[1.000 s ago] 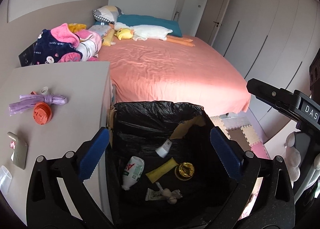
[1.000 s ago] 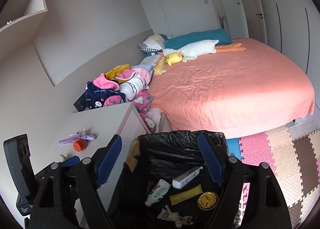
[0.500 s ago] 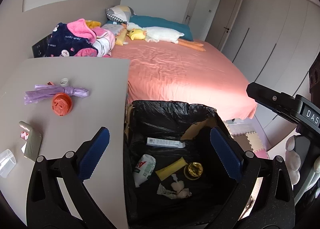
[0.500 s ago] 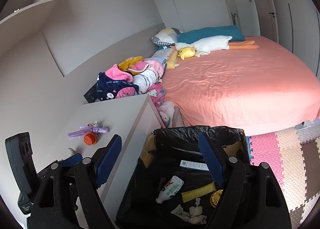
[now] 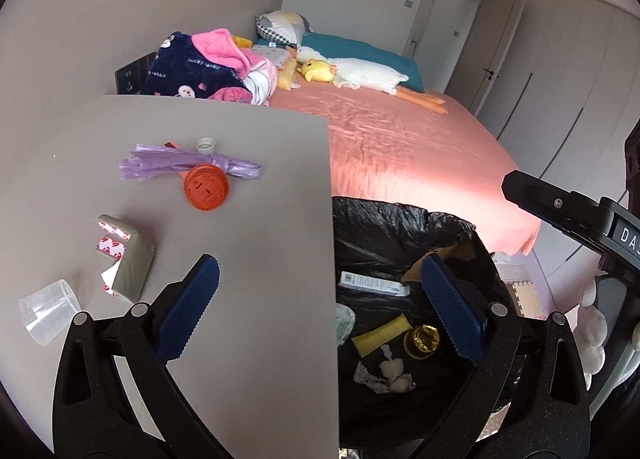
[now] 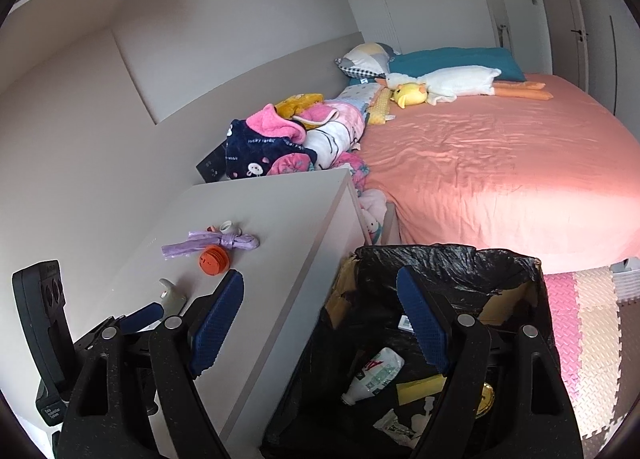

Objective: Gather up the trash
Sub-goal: 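Move both open grippers back over the desk toward the cup and tape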

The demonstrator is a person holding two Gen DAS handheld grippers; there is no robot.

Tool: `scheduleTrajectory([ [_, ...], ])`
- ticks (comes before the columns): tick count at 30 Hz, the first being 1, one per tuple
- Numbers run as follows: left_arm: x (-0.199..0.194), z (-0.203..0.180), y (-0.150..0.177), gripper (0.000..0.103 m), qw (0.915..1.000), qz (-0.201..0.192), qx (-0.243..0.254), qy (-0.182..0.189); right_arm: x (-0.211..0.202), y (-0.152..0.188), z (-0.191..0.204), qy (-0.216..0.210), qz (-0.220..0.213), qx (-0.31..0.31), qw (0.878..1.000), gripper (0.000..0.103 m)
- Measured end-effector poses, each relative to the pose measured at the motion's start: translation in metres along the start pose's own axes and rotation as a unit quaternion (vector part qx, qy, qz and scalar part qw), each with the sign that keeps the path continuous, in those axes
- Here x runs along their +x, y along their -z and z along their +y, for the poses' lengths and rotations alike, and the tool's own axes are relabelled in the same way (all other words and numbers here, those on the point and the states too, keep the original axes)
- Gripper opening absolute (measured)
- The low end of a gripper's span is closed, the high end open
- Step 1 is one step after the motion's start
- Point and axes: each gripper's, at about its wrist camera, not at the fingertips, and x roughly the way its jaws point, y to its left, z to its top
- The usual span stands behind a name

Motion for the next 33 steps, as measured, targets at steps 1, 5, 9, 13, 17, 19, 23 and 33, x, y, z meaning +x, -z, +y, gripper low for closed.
scheduleTrajectory([
  [1, -0.001, 0.004, 0.0, 0.097, 1.0, -0.001, -0.003, -0.004, 0.002, 0.0, 0.003, -0.002, 0.002, -0.002, 1.0, 0.079],
  [5, -0.007, 0.019, 0.003, 0.097, 0.9998, -0.005, -0.015, -0.015, 0.013, 0.001, 0.018, -0.014, 0.009, -0.013, 1.0, 0.079],
  [9, -0.013, 0.032, 0.009, 0.097, 0.9992, -0.005, -0.026, -0.032, 0.021, 0.002, 0.032, -0.027, 0.012, -0.021, 0.999, 0.079],
  [13, -0.019, 0.044, 0.012, 0.097, 0.9983, -0.006, -0.032, -0.049, 0.03, 0.005, 0.044, -0.039, 0.019, -0.029, 0.999, 0.079],
  [17, -0.023, 0.058, 0.015, 0.097, 0.997, -0.006, -0.044, -0.063, 0.041, 0.008, 0.058, -0.05, 0.028, -0.04, 0.998, 0.079],
  [19, -0.026, 0.065, 0.017, 0.097, 0.9962, -0.008, -0.048, -0.072, 0.045, 0.01, 0.064, -0.055, 0.032, -0.044, 0.997, 0.079],
  [23, -0.032, 0.078, 0.021, 0.097, 0.9941, -0.013, -0.056, -0.092, 0.054, 0.012, 0.078, -0.066, 0.041, -0.054, 0.996, 0.079],
  [33, -0.04, 0.111, 0.029, 0.097, 0.9876, -0.012, -0.082, -0.134, 0.079, 0.02, 0.106, -0.088, 0.068, -0.069, 0.991, 0.079],
])
